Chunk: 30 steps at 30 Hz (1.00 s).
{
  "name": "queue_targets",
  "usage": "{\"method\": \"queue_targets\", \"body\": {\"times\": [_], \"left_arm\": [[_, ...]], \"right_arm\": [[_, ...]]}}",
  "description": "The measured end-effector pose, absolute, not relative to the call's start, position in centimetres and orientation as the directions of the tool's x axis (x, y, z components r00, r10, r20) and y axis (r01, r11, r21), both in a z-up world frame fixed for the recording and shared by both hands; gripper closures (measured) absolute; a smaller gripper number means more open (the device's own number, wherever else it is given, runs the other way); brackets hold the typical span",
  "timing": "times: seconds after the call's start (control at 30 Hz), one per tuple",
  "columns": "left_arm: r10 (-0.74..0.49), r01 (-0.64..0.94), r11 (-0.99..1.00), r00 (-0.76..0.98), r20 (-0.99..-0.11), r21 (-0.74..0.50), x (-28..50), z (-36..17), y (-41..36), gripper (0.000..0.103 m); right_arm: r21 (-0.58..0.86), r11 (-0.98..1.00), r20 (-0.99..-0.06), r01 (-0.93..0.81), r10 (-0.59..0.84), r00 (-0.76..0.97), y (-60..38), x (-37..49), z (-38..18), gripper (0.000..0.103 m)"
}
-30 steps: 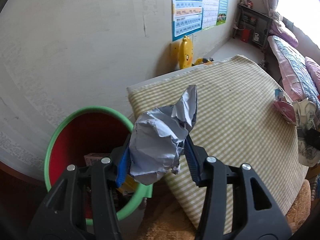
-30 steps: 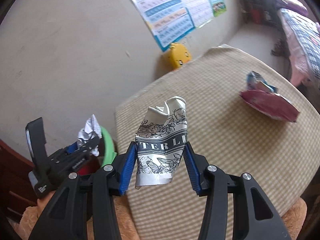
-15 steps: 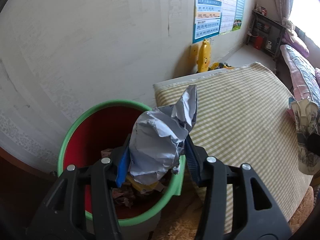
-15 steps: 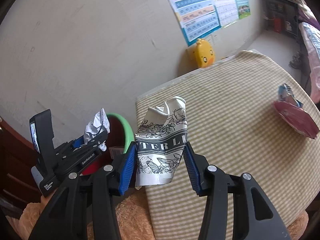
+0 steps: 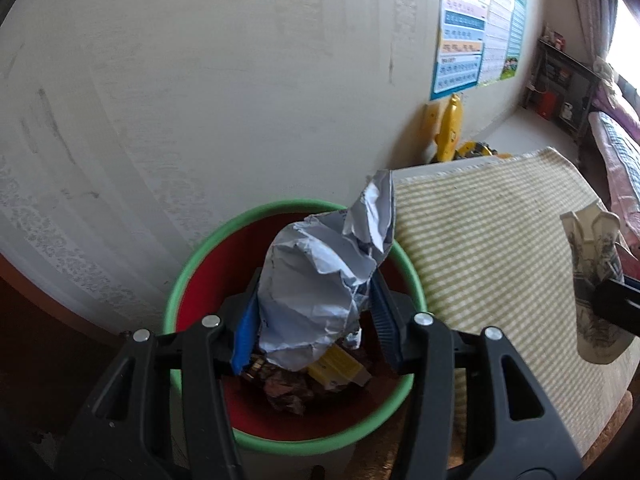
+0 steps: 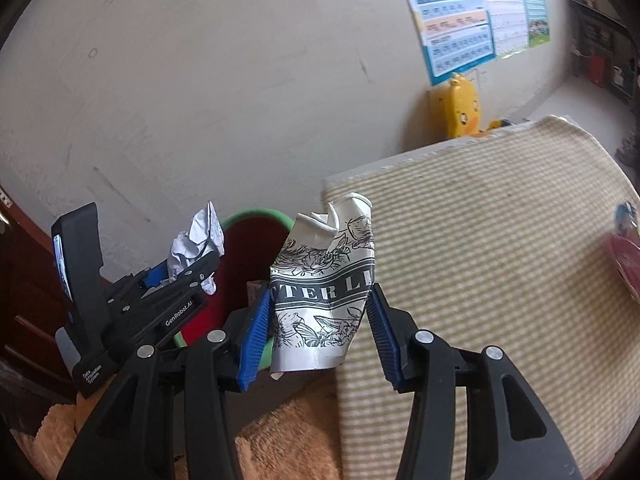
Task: Collect trash
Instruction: 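Carry the foil ball and paper cup over the green bucket with both tools, then open both tools over the bucket to drop the foil ball and cup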
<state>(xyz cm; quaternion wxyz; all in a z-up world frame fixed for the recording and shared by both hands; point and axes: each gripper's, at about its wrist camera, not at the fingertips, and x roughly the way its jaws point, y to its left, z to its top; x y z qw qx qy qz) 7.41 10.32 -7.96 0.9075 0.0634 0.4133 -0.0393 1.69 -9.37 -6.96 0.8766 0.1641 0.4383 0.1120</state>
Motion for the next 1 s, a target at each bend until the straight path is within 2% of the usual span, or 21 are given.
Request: {"method": "queue_targets", "body": {"times": [1.0], "left_arm": [[0.046, -0.011, 0.999, 0.578, -0.815, 0.048, 8.8, -12.0, 16.3, 0.055]], "right_arm": [[0.333, 0.915, -0.779, -0.226, 0.402, 0.481, -0.7, 8.2, -9.2, 0.057]]}}
